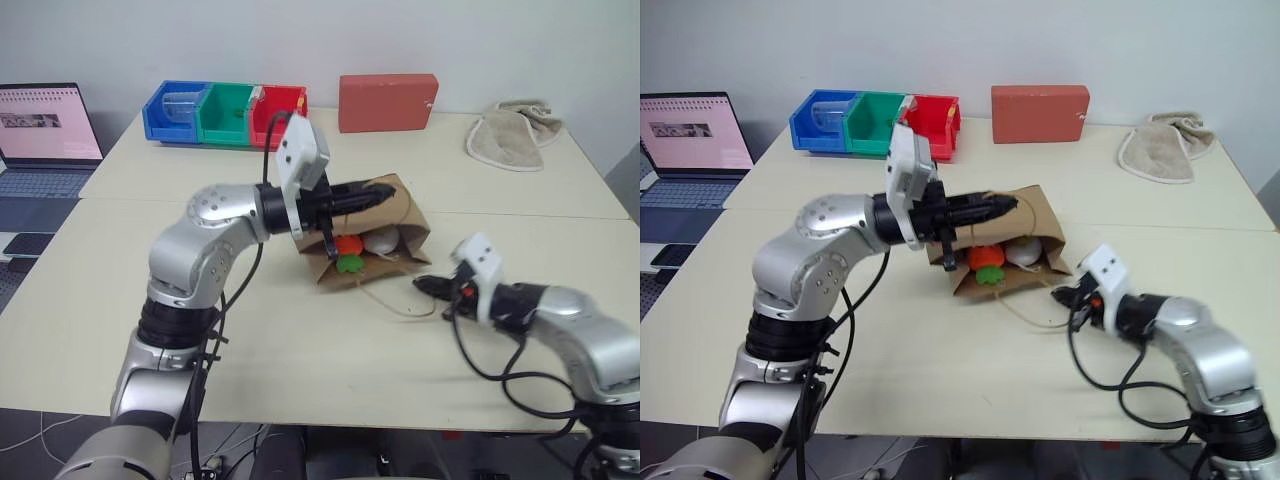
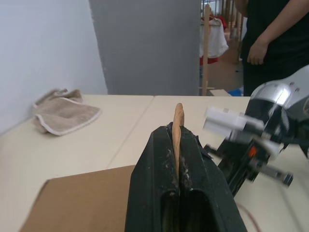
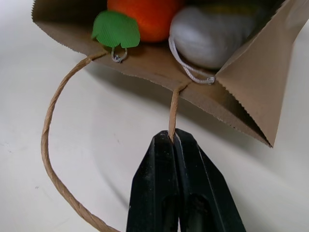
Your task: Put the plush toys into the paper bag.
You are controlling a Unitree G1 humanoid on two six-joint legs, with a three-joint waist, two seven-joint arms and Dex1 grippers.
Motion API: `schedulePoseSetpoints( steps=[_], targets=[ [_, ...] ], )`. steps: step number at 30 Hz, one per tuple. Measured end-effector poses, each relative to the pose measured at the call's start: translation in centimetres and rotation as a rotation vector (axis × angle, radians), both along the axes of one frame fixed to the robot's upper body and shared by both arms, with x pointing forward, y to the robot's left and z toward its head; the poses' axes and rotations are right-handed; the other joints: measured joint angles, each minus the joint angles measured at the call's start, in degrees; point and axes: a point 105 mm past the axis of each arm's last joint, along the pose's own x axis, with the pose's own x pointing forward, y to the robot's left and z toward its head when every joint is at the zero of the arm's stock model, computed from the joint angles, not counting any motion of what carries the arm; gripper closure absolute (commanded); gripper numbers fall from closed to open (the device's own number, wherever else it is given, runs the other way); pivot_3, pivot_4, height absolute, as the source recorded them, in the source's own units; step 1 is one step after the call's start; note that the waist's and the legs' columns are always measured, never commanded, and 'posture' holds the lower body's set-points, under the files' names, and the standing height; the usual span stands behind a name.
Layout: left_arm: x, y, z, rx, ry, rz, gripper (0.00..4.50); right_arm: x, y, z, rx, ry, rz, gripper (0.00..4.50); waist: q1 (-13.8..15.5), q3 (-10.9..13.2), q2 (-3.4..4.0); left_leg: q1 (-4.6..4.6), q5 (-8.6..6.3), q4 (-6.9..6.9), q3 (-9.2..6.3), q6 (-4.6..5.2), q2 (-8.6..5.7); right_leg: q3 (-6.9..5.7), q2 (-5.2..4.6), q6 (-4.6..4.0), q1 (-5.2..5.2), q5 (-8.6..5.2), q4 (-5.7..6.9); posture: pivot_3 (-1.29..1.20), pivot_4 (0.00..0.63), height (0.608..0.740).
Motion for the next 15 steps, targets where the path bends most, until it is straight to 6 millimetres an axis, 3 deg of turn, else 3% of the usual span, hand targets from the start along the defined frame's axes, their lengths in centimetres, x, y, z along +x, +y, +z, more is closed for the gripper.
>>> schedulePoseSetpoints(
  steps=[3,9,15],
  targets=[
    [0.9,0.7,1.3,-0.03,0.019,0.02,4.5,-0.6,-0.9,3.0,0.058,-0.019,0.02,4.48,-0.02,0.0,0.0,0.0,0.0,-0.03,0.0,0.01,0.01,-0.01,0.01,0.0,0.0,0.0,0.0,0.0,0.15,0.74],
    [2.6,-0.1,3.4,-0.053,0.091,0.018,4.5,-1.9,-1.2,8.1,0.084,0.014,0.103,4.48,-0.04,0.02,0.02,-0.04,-0.01,-0.07,0.0,0.01,0.0,-0.01,0.0,0.01,-0.04,0.01,-0.04,0.0,0.15,0.74],
    [3.5,-0.3,3.6,-0.049,0.161,0.019,4.5,-1.9,-1.6,10.3,0.131,0.074,0.12,4.48,-0.14,0.02,0.02,-0.08,-0.01,-0.2,0.03,0.01,0.01,0.0,0.01,0.06,-0.19,0.03,0.01,0.0,0.15,0.74]
  ],
)
